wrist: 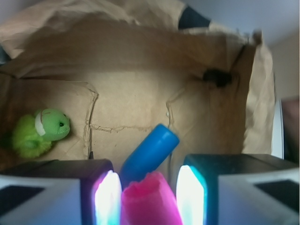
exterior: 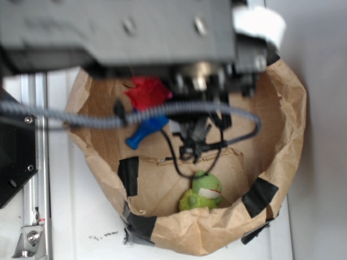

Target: Grab the red paper.

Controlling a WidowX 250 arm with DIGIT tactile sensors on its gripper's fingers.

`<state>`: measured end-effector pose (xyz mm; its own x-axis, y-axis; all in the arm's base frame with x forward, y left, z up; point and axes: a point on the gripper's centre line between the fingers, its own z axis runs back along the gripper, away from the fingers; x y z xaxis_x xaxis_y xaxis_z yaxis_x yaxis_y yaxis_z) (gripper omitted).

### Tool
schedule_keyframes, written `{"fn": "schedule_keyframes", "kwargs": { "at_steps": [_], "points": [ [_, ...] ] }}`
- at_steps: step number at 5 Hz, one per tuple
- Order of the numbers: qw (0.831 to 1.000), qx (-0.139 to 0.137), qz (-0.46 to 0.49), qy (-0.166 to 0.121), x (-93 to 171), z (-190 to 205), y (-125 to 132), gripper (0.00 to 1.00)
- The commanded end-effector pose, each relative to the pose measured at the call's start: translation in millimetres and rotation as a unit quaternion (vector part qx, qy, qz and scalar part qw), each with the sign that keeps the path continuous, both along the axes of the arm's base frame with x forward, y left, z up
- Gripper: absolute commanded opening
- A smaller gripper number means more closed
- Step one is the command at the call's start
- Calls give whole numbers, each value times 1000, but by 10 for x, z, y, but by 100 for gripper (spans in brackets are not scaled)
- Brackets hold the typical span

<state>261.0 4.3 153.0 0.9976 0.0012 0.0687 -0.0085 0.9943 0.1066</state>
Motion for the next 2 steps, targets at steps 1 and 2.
{"fn": "schedule_keyframes", "kwargs": {
  "at_steps": [1,2],
  "points": [
    [999,11,6,-39,78,162,-282,0],
    [999,-6,-5,-46,69,148,-280,0]
  ]
}}
